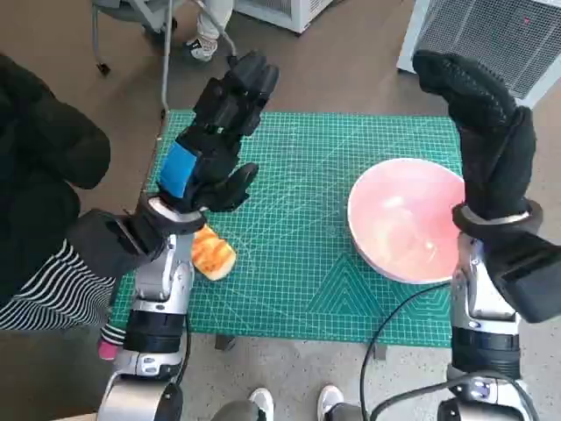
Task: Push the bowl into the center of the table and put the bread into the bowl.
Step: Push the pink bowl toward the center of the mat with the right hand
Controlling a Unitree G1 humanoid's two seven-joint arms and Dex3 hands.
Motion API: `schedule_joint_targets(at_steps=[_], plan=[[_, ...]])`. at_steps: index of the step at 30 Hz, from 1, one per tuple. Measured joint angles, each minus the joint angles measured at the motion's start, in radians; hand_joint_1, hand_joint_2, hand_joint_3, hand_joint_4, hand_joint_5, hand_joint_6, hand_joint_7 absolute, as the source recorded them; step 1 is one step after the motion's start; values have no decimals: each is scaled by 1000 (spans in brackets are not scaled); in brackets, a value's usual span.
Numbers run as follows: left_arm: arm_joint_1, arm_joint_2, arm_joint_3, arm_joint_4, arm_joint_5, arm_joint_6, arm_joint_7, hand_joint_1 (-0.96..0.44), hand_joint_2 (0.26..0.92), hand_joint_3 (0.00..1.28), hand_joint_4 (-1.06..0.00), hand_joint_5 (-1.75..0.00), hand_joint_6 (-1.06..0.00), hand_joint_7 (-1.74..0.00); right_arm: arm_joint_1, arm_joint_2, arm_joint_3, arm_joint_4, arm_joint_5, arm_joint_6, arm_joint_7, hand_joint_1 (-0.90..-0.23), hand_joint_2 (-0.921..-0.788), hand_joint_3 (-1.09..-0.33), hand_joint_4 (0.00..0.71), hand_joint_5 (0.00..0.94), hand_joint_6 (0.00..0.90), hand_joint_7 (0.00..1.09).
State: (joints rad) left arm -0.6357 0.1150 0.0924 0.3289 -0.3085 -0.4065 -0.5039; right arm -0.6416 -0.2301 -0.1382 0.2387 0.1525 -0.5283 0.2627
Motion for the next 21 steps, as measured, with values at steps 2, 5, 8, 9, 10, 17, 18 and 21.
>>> schedule_joint_targets(at_steps=[2,5,8,9,10,17,18,21], plan=[[0,0,0,0,0,0,1,-717,921,555,-63,0,1,-324,0,0,0,-1,0,0,0,-711,-921,-738,147,3,-1,515],[2,0,0,-1,2,0,7,-717,921,556,-62,0,1,-322,0,0,0,-1,0,0,0,-711,-921,-739,147,3,-1,514],[4,1,0,-2,5,0,10,-716,921,557,-61,0,1,-320,0,0,1,-1,-1,0,0,-710,-921,-739,147,3,-1,514],[5,1,0,-2,7,0,11,-715,921,557,-61,0,1,-320,0,-1,1,-1,-1,0,0,-710,-921,-739,147,3,-1,514],[5,1,0,-2,10,0,12,-715,921,557,-61,0,1,-320,0,-1,1,-1,-1,0,0,-710,-921,-739,147,3,-1,514],[8,1,0,-6,21,0,19,-714,921,557,-60,-1,1,-318,0,-2,2,-2,-1,2,0,-710,-921,-739,147,3,-1,514],[8,1,0,-7,21,0,19,-714,921,557,-60,-1,1,-318,0,-2,2,-2,-1,2,0,-710,-921,-739,147,3,-1,514],[9,1,0,-10,22,0,20,-713,921,556,-60,-1,1,-319,0,-2,2,-2,-1,3,0,-710,-921,-739,147,3,-1,514]])
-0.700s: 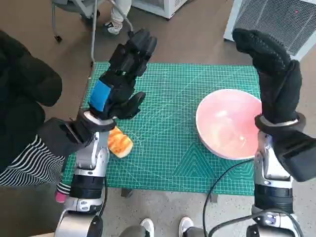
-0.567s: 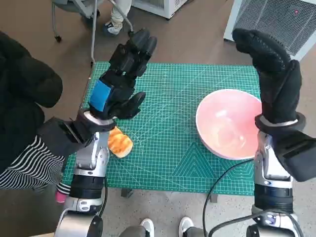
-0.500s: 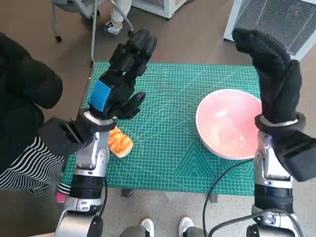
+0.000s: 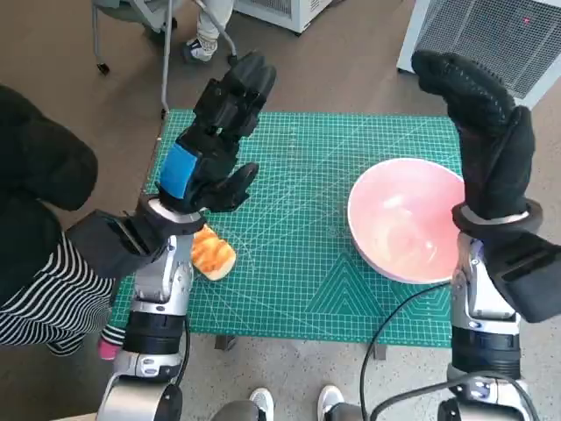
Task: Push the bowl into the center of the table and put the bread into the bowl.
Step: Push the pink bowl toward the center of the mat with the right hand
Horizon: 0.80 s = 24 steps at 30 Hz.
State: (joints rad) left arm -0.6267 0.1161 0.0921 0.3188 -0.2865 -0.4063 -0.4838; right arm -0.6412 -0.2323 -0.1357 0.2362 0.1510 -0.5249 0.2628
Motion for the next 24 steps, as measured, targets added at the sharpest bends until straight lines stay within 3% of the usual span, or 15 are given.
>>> schedule_joint_targets(at_steps=[15,19,24], plan=[[4,-1,0,-14,1,0,4,-722,921,528,-62,-2,1,-338,14,-12,-6,-4,3,2,4,-712,-921,-738,147,2,-1,514],[4,-3,0,-14,1,0,6,-723,921,520,-63,-2,1,-344,16,-41,-31,33,23,-18,31,-714,-921,-736,145,1,-1,514],[6,-2,1,-14,1,0,8,-721,921,506,-62,-2,1,-345,13,-95,-96,150,62,-67,64,-715,-921,-742,135,0,-1,510]])
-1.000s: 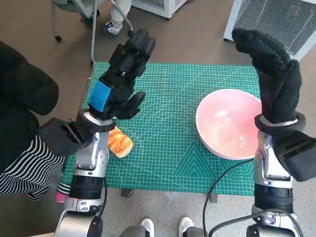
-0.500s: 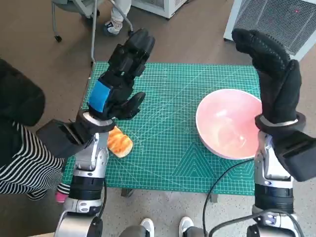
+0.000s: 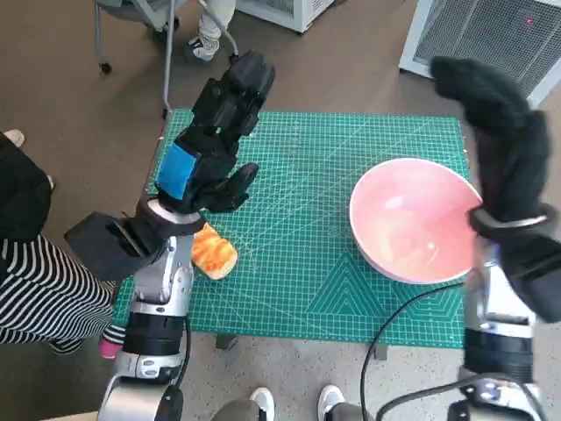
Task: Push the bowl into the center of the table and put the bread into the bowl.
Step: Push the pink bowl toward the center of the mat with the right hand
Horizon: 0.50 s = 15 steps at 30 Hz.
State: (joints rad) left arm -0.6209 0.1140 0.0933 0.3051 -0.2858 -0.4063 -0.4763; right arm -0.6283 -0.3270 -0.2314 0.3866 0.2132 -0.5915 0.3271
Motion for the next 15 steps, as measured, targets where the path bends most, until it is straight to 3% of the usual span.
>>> schedule_joint_targets(at_steps=[5,15], plan=[[4,0,2,2,0,-3,0,-708,921,497,-65,-3,1,-347,-7,-53,-69,150,8,-53,-18,-700,-921,-773,107,1,-1,459],[7,-2,3,13,6,-18,12,-715,921,407,-73,-7,1,-346,-64,-120,-167,496,-10,-156,-139,-682,-921,-825,97,1,-1,444]])
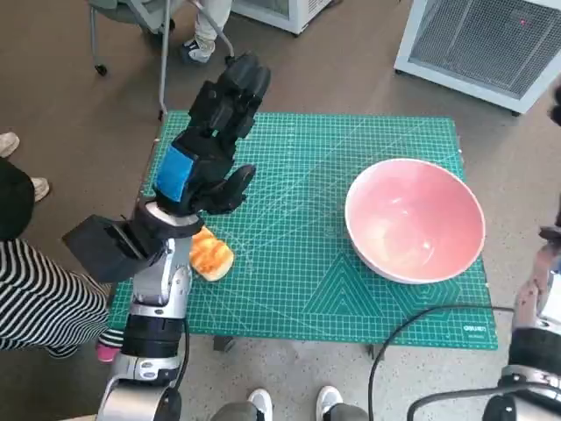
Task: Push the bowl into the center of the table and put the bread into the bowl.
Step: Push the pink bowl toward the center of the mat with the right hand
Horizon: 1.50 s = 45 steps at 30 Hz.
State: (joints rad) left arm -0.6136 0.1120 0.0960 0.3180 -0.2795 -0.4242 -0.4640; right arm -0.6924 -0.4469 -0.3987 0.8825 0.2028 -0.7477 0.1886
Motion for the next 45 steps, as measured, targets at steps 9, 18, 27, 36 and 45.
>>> schedule_joint_targets(at_steps=[9,18,27,36,45], plan=[[0,0,0,25,3,-14,5,-715,921,378,-73,-7,1,-345,-48,-12,-33,191,0,-33,-27,-670,-921,-846,97,1,-1,456],[0,1,0,24,7,-17,15,-712,921,340,-75,-7,1,-323,-55,-6,-26,348,-11,82,-71,-609,-921,-977,45,0,-1,394],[0,4,0,21,2,-16,8,-689,921,340,-76,-7,1,-325,-53,44,8,384,-29,169,-83,-591,-921,-1023,45,0,-1,347],[1,10,2,14,-1,-15,-6,-680,921,356,-76,-7,1,-326,-61,101,13,399,-40,216,-72,-647,-921,-1031,49,3,9,345],[12,23,9,15,-4,-17,-24,-687,921,348,-79,-7,1,-300,-78,153,21,406,-49,224,-62,-692,-921,-1010,67,10,32,353]])
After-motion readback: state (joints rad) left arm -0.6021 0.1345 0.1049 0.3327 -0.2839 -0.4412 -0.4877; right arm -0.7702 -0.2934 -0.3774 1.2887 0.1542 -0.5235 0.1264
